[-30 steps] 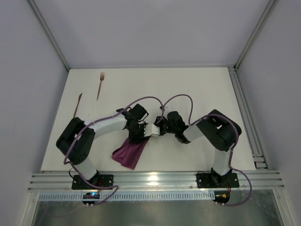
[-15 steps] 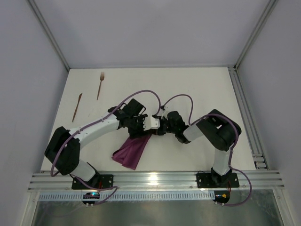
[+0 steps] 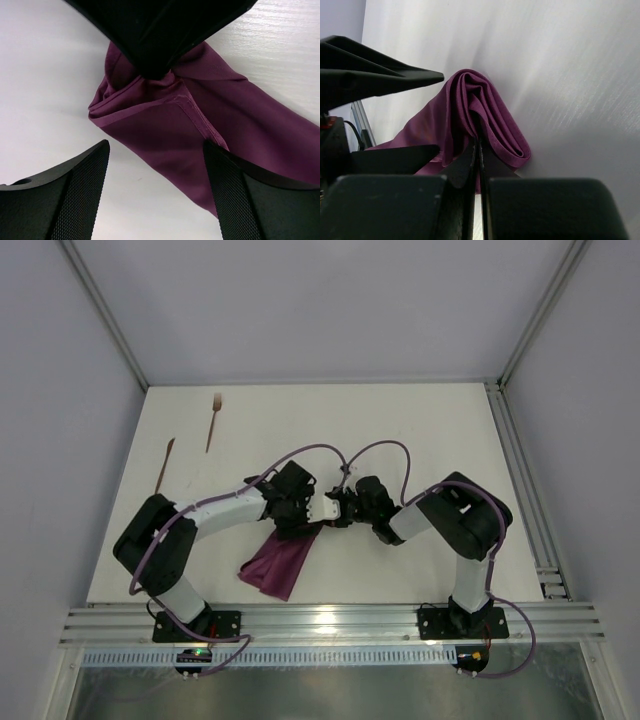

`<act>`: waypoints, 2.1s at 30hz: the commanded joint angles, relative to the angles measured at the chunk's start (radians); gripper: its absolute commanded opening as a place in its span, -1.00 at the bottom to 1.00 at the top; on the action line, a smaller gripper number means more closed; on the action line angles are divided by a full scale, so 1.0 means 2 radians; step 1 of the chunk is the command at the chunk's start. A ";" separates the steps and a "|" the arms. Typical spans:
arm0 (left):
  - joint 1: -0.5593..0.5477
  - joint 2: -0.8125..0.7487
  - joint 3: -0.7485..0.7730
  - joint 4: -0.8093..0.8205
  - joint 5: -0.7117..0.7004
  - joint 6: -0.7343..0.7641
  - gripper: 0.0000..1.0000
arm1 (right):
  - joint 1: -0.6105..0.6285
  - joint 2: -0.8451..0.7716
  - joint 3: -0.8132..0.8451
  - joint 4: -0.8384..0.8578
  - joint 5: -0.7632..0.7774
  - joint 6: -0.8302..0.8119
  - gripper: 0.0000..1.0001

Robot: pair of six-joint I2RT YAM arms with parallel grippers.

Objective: Fold the napkin into a case and place the utensils inside
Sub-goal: Stuff the top corner of the smaller-rectangle-folded napkin into the folded napkin.

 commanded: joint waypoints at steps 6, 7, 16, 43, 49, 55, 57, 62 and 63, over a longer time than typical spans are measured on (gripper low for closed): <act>-0.027 0.029 -0.027 0.076 -0.051 0.023 0.54 | -0.002 0.004 0.011 0.017 0.000 -0.005 -0.92; -0.029 0.029 -0.027 0.079 -0.050 0.020 0.54 | -0.002 0.002 0.010 0.016 0.000 -0.005 -0.93; -0.034 0.008 0.002 0.056 -0.020 -0.018 0.56 | -0.001 -0.001 0.009 0.018 0.000 -0.005 -0.92; -0.034 0.034 -0.002 0.065 -0.065 -0.084 0.14 | -0.002 -0.016 0.012 -0.002 -0.001 -0.030 -0.78; -0.033 0.016 -0.027 0.084 -0.066 -0.081 -0.37 | -0.002 -0.050 0.012 -0.040 0.005 -0.066 -0.69; -0.033 -0.011 -0.040 0.101 -0.066 -0.087 -0.66 | -0.004 -0.065 0.022 -0.083 0.003 -0.096 -0.59; -0.032 -0.019 -0.042 0.103 -0.062 -0.090 -0.70 | -0.003 -0.065 0.023 -0.092 0.006 -0.103 -0.54; -0.031 -0.020 -0.040 0.100 -0.058 -0.094 -0.73 | 0.001 -0.052 0.027 -0.087 0.005 -0.103 -0.39; -0.031 -0.017 -0.040 0.100 -0.058 -0.094 -0.73 | 0.001 -0.050 0.029 -0.087 0.004 -0.102 -0.38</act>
